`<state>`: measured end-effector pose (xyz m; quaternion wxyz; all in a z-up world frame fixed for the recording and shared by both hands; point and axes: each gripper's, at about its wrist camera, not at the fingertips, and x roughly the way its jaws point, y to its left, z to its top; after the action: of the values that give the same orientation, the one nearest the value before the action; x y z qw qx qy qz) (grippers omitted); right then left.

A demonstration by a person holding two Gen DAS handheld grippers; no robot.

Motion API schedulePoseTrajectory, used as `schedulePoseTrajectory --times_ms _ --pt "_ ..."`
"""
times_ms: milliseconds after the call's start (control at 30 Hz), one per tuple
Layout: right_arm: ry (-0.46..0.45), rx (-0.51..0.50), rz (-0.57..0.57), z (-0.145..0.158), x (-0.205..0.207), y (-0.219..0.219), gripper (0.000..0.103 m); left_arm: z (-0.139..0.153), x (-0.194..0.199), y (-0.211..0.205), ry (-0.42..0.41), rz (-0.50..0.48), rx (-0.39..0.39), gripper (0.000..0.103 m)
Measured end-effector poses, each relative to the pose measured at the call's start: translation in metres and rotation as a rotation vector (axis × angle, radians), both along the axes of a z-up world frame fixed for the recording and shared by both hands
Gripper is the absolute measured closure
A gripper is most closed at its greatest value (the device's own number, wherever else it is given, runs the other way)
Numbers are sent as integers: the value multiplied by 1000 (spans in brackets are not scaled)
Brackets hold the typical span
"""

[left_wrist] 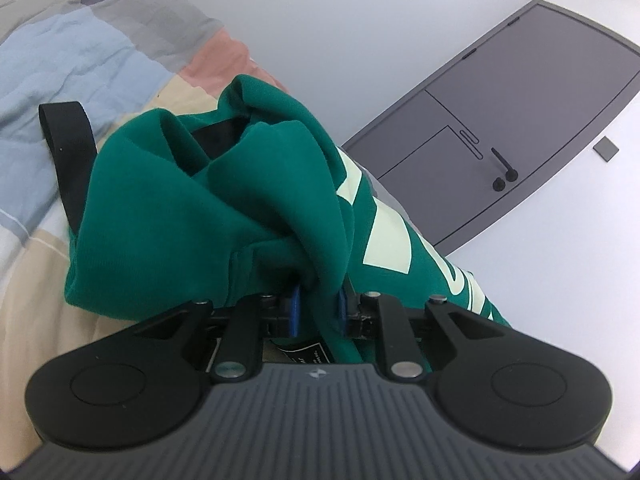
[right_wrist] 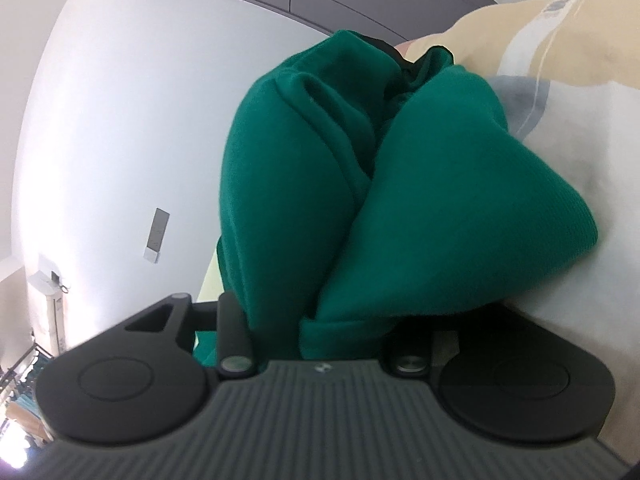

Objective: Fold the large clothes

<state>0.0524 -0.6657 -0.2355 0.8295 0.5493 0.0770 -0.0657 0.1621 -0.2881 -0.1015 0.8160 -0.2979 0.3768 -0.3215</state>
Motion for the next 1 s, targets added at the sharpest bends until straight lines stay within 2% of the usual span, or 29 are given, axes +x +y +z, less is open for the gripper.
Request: schedulePoseTrajectory --times_ms 67,133,167,200,300,467,533,633,667,867,1000 --pt "14 2 1 -1 -3 -10 52 3 -1 2 24 -2 2 80" --pt "40 -7 -3 8 1 -21 44 8 1 3 65 -12 23 61" --pt "54 -1 -4 11 -1 -24 37 10 2 2 86 -23 42 39" --pt "69 10 -4 14 0 -23 34 14 1 3 93 -35 58 32" --pt "121 -15 -13 28 0 -15 30 33 -15 9 31 -22 158 25" --pt "207 -95 -35 58 -24 1 28 71 -45 27 -40 -23 240 24" --pt "205 -123 -41 66 -37 6 28 92 -59 34 -81 -27 262 24" --pt "199 -194 -53 94 -58 16 28 128 -83 43 -146 -41 314 24" --pt "197 -215 -54 90 -77 16 28 141 -91 46 -175 -45 328 24" --pt "179 -397 -15 173 -107 53 28 211 -144 66 -307 -99 355 24" --pt "140 -510 1 221 -131 89 28 246 -182 76 -376 -141 368 22"
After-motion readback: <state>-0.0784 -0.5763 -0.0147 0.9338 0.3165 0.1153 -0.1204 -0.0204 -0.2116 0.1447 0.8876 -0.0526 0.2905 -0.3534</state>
